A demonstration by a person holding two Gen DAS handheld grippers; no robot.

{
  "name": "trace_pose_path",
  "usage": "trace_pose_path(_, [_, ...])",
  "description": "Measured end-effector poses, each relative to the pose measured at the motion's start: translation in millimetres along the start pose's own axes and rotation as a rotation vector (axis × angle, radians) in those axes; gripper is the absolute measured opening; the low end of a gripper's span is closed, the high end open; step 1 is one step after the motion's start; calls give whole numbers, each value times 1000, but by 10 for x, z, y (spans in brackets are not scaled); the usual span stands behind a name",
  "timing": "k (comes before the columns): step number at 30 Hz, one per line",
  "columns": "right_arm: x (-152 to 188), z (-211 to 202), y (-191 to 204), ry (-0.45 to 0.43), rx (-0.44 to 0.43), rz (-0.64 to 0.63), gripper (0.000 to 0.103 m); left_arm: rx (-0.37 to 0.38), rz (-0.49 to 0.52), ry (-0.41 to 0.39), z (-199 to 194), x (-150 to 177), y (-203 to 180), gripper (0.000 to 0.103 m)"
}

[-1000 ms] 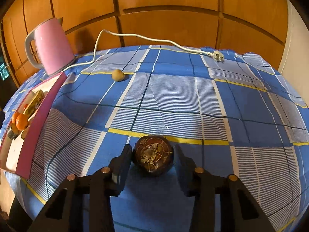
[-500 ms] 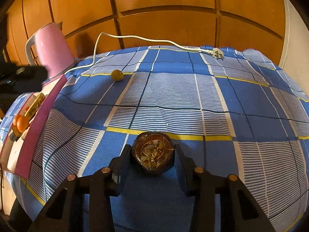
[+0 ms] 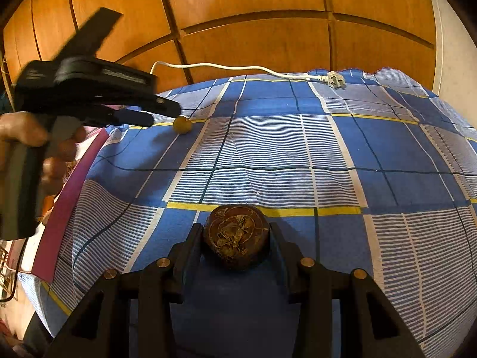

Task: Organize fruits
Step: 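Reach the left gripper to the small yellow ball and grasp it while the right gripper holds the brown fruit, then carry the yellow ball into the tray and release it while the right gripper holds the brown fruit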

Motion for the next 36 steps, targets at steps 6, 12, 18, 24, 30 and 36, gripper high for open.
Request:
trace_pose_path(6, [-9, 10, -23, -13, -18, 15, 44, -44, 22, -9, 286, -51, 35, 27])
trace_pose_path(12, [-15, 8, -6, -14, -16, 10, 44, -11, 39, -30, 77, 165, 2, 26])
trace_pose_path(18, [-20, 7, 6, -13, -5, 6, 44, 22, 39, -43, -285, 632, -57, 26])
trace_pose_path(24, [-26, 4, 13, -12, 2, 5, 44, -12, 77, -52, -306, 1023, -166, 26])
trace_pose_path(30, [-32, -3, -18, -18, -18, 30, 44, -47, 86, -61, -265, 1051, -196, 27])
trace_pose_path(36, [-59, -26, 8, 2, -6, 26, 44, -44, 76, -71, -260, 1052, -173, 27])
Point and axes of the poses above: each gripper's, at about its wrist camera, not at the fingertips, and z roughly the way its jaws point, y to its left, x to its underside, the point moved 4 cm from there along z, roughly the way its jaws point, and after that the axes turned 6 degrees about -z, right-handed, at the moved point
